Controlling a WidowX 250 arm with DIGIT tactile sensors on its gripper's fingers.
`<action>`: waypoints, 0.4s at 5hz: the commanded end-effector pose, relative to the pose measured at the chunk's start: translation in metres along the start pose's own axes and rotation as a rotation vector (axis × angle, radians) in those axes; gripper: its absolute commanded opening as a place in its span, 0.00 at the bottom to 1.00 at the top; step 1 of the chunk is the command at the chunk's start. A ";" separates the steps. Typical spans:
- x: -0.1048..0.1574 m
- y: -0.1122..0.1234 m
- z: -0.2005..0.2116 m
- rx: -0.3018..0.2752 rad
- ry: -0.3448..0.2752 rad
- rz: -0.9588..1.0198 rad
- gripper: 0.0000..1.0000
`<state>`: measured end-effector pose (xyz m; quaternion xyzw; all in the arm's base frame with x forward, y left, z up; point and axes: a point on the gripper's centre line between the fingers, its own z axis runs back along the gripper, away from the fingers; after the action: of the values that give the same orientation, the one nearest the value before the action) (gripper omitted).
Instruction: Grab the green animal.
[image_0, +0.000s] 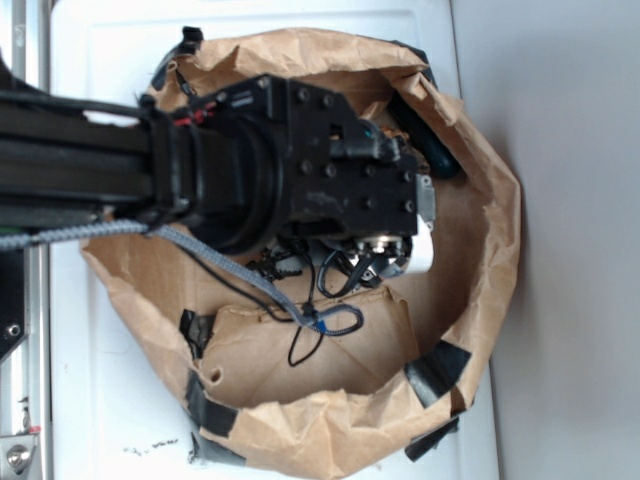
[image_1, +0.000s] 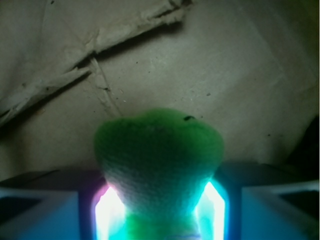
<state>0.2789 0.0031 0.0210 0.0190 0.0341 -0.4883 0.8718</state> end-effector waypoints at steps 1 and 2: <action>0.008 -0.009 0.004 0.029 -0.061 -0.020 0.00; 0.009 -0.010 0.008 0.035 -0.094 -0.022 0.00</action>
<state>0.2770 -0.0049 0.0237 0.0087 -0.0007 -0.4860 0.8739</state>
